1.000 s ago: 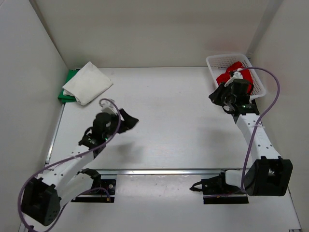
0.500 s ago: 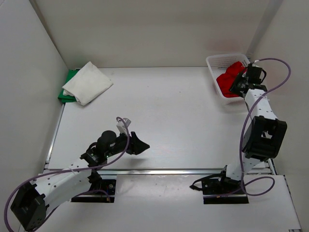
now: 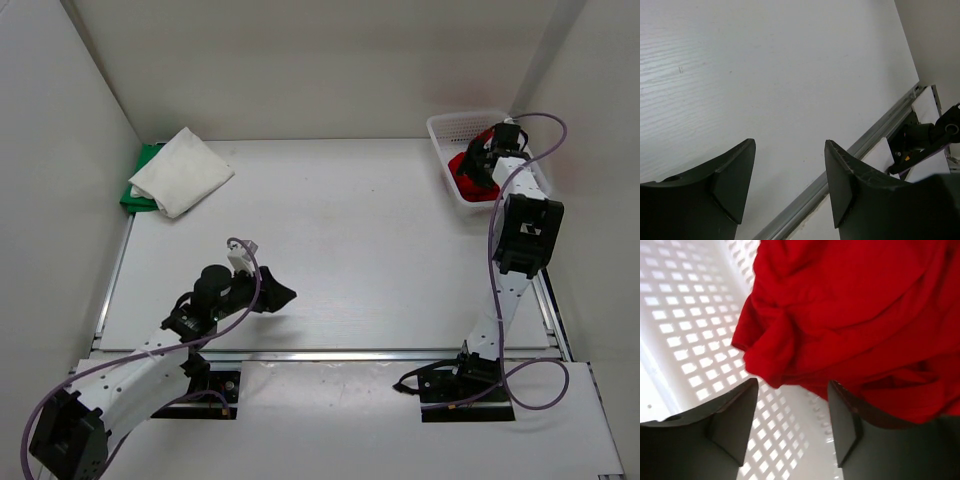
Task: Fold and stack the t-shirts
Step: Grab crumpled tshirt from bin with the right arm
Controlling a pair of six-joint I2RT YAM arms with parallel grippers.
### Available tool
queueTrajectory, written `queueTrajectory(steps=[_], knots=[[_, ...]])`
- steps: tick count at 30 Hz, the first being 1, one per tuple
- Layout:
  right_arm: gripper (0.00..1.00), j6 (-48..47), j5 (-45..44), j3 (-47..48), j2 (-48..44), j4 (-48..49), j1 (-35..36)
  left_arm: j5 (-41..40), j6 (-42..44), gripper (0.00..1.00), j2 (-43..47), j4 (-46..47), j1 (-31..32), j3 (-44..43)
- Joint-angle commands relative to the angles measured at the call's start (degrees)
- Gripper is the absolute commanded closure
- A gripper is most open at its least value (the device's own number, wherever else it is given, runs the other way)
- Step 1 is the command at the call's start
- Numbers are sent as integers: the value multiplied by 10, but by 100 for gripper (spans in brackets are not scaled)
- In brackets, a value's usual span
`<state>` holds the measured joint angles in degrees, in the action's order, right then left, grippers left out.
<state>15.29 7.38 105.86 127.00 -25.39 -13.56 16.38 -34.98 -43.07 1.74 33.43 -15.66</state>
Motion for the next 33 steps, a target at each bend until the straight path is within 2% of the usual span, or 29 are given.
queueTrajectory(steps=[1, 3, 10, 21, 24, 27, 30, 32, 33], knots=[[43, 7, 10, 49, -22, -6, -2, 12, 4, 32, 24, -9, -20, 15], [38, 2, 6, 89, -11, -22, -5, 20, 1, 32, 19, -6, -25, 20], [36, -3, 14, 135, 64, -36, -10, 16, 11, 31, -4, -17, -27, -6], [38, 36, 44, 224, 184, -13, -1, 22, 14, 32, -34, -16, -36, -9], [39, 74, 65, 246, 214, -13, 5, 19, 14, 32, -37, -17, -38, -6], [45, 119, 140, 307, 276, -32, 6, 19, 20, 32, -51, -35, -37, -23], [52, 148, 175, 408, 336, -66, 6, 23, 20, 32, -64, -39, -41, -31], [73, 149, 174, 413, 337, -68, 5, 29, 18, 34, -82, -45, -47, -40], [79, 152, 185, 418, 337, -66, 1, 35, 15, 34, -86, -42, -48, -46]])
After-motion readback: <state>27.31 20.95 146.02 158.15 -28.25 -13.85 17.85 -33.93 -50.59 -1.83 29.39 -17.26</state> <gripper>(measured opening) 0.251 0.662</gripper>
